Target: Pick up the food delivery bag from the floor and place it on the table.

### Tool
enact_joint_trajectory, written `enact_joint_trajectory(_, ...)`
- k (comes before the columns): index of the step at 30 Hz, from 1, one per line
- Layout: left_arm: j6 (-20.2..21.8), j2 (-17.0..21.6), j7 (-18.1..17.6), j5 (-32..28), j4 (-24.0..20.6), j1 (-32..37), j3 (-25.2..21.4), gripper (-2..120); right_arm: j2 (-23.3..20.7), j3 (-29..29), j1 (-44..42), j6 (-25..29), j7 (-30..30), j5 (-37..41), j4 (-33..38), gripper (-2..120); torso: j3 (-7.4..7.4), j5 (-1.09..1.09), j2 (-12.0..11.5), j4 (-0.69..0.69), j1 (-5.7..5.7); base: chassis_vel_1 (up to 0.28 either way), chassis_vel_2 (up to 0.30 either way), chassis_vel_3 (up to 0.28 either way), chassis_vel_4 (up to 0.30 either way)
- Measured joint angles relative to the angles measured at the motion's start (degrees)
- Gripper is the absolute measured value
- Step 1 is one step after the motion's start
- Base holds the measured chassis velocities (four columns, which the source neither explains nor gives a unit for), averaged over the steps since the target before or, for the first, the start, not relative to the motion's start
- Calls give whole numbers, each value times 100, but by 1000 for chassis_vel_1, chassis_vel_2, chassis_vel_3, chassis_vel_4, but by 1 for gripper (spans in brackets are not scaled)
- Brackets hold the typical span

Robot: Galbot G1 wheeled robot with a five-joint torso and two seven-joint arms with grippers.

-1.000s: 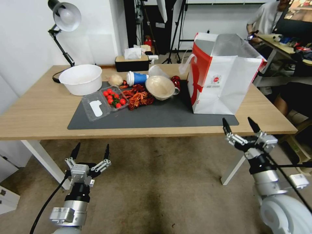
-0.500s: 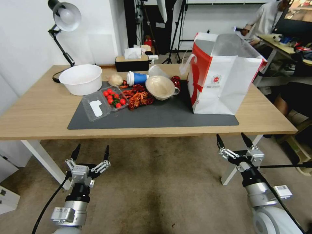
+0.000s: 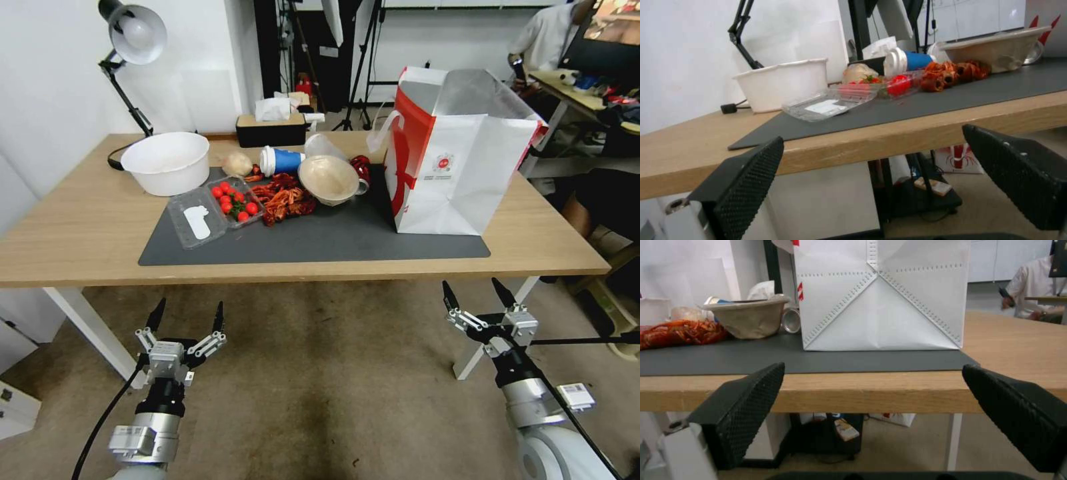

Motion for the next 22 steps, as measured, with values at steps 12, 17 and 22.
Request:
enact_joint_trajectory(12,0,0,2,3,0,2,0,100,-5,5,4,0,2,11,5,100,0,0,0,0,0,0,0,0,0)
enact_joint_trajectory(17,0,0,2,3,0,2,-1,100,-7,5,5,0,3,13,7,100,0,0,0,0,0,0,0,0,0)
enact_joint_trajectory(22,0,0,2,3,-1,2,-1,100,-7,5,5,0,4,15,9,100,0,0,0,0,0,0,0,0,0)
